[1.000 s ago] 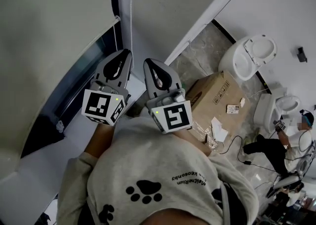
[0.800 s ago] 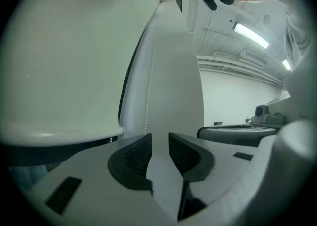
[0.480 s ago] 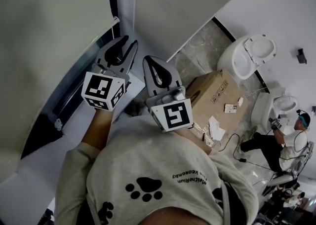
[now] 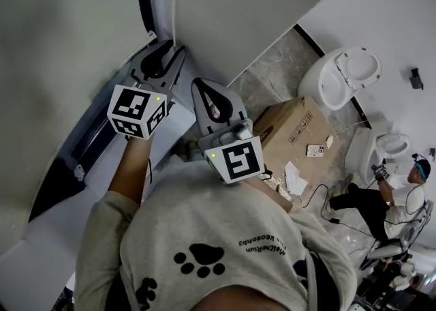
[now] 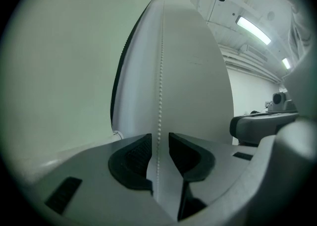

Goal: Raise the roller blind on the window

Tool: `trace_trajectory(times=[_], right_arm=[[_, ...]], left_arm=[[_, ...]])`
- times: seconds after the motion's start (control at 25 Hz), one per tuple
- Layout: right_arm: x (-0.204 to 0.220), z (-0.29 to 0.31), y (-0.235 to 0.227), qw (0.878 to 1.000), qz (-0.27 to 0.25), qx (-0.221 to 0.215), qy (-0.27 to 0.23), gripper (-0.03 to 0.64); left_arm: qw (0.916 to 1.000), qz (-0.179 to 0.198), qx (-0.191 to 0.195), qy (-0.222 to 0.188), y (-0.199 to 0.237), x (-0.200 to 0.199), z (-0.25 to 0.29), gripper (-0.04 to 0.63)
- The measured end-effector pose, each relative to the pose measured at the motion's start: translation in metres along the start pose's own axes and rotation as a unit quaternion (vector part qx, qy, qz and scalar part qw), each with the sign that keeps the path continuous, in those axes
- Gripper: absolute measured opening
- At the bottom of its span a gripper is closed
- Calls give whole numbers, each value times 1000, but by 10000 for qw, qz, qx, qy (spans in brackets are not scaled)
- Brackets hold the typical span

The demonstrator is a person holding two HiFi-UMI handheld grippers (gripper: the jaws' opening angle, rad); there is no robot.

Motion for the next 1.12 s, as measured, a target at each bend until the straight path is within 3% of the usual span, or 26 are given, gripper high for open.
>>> trace_trajectory(times=[0.08,0.24,0.36,0.52,0.68,0.92,1.0,1.12], right_arm=[[0,2,-3,10000,15,-35,8,9],[1,6,-6,9999,64,-145,35,9],[1,8,-7,9997,83,-222,-5,9],[-3,6,-8,9995,76,-307,-95,9],[-4,5,-5,9988,40,-465,-136,9],[-40,18,-1,9895,-116,-1323,-571,16],[-55,27,-1,9875,-166,-1499,-462,86],[-75,39,-2,9856,-233,-1621,-412,95]], left_arm=[[10000,13,-8,23,2,-2,2,98],[9999,71,53,69,2,-5,-2,17],[9996,111,229,101,-5,-4,-9,14],[9987,-137,468,148,-15,0,-22,12],[9984,-397,408,45,-20,14,-42,9],[9978,-504,430,-45,-25,16,-57,9],[9978,-526,407,-41,-26,17,-58,9],[9976,-552,402,-60,-28,19,-59,9]])
Point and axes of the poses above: the fingertips, and each gripper's own axes: z forward along the fingers, y to its left, x out of its underside, the point moved 9 cm from there along -z, backward along the fingers, and after that the axes turned 1 degree about -z, right-handed, at the moved point
